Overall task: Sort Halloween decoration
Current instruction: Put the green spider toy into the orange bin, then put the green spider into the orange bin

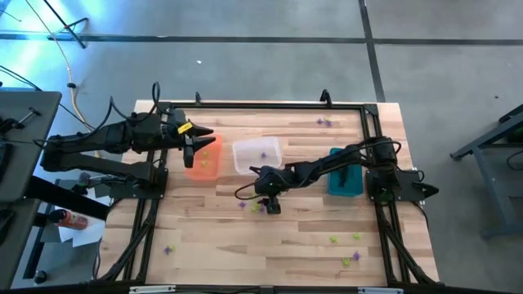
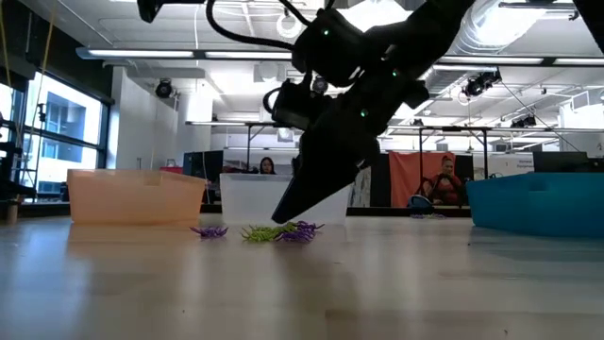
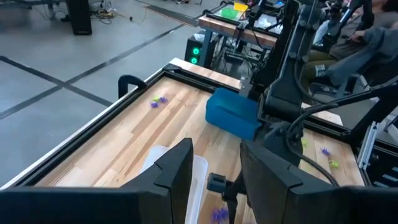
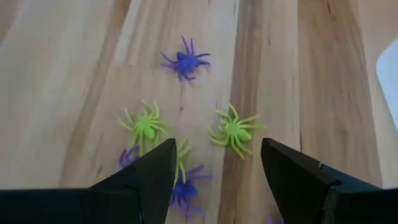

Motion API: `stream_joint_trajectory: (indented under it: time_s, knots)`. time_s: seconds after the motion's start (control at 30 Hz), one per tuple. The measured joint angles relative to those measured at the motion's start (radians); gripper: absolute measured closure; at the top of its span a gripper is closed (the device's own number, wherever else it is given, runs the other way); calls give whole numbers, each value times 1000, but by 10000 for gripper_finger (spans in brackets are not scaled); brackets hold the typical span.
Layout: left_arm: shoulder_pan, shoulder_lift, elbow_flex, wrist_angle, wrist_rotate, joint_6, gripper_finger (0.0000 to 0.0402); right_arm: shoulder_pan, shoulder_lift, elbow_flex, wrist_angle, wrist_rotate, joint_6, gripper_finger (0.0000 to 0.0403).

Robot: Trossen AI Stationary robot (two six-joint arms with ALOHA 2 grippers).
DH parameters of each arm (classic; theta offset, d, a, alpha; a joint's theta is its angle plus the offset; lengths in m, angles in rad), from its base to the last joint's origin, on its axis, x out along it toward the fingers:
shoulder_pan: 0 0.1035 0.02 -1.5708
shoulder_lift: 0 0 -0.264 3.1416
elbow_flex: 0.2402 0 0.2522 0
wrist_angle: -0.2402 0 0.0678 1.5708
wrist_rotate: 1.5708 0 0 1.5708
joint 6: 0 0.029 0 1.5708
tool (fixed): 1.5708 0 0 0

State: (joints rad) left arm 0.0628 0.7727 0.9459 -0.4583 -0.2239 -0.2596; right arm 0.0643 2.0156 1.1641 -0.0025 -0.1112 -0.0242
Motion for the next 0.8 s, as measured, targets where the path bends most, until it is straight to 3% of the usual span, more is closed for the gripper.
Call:
stream_joint_trajectory:
  time_s: [0.13,0.47,0.8]
  knots:
    - [0,4,0,-1,4,-1,280,0,1,0,8,43,-1,192]
    - [0,3,0,-1,4,-10,280,-12,1,0,19,54,-2,287]
    - [0,3,0,-2,4,-10,280,-12,39,1,37,32,19,299]
